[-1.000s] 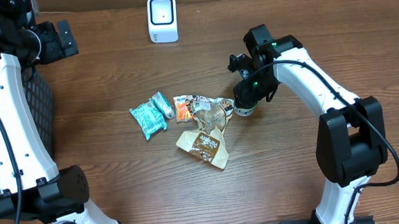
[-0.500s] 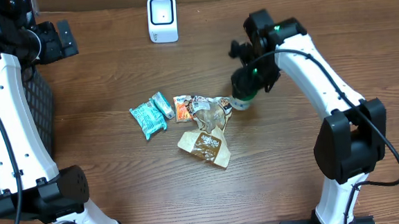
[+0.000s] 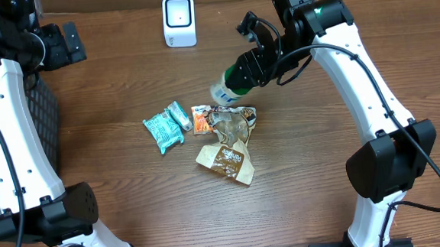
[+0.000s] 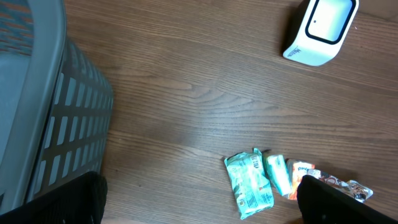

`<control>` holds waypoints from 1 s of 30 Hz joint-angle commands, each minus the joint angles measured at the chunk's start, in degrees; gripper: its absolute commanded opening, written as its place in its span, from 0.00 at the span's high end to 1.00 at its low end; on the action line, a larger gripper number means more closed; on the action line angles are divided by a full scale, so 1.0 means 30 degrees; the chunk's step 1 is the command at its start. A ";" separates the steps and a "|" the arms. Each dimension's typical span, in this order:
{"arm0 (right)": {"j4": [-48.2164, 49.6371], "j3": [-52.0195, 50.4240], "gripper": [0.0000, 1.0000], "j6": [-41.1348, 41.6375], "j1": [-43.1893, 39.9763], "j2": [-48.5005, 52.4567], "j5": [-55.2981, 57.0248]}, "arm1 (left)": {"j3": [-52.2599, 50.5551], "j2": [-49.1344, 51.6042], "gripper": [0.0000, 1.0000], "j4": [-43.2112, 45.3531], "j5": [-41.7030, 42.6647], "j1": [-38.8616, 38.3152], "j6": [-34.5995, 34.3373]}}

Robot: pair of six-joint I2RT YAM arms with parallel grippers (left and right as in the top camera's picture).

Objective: Scan the item barcode
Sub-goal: 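Lift the jar and hold it toward the white scanner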

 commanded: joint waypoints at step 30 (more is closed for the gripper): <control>0.3840 0.1537 0.77 0.6696 0.0772 -0.0262 0.2827 | 0.0160 -0.0248 0.00 0.0015 0.0219 -0.0022 0.0342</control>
